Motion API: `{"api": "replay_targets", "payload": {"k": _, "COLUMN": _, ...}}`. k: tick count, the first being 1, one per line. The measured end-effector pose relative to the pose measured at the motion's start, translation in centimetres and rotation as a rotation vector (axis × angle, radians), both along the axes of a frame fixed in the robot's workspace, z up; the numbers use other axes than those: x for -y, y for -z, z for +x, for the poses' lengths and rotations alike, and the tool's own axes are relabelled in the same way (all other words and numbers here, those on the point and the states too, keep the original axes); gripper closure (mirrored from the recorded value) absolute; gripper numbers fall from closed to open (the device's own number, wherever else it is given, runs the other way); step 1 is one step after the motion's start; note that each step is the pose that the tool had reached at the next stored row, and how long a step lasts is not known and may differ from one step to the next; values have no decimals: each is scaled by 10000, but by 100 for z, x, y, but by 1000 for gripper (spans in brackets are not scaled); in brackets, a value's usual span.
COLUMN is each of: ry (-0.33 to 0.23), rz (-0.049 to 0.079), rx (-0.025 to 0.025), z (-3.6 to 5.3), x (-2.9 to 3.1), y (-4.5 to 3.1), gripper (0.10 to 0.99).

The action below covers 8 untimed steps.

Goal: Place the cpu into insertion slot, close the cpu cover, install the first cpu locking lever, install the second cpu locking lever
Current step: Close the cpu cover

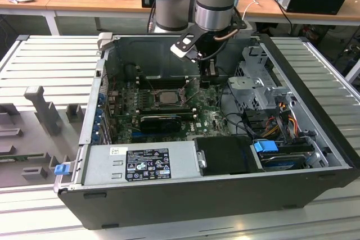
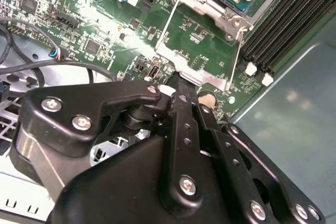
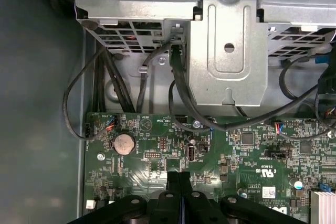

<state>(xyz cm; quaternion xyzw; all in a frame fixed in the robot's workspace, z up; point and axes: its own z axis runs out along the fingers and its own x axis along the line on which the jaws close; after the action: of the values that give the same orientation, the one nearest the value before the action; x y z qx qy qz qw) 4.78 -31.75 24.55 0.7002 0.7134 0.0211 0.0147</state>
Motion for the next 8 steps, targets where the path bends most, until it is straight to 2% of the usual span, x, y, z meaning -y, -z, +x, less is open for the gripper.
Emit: {"api": "replay_targets", "payload": {"k": 8, "ry": 0, "rz": 0, "rx": 1, "z": -44, "x": 0, "y": 0, "gripper": 980}}
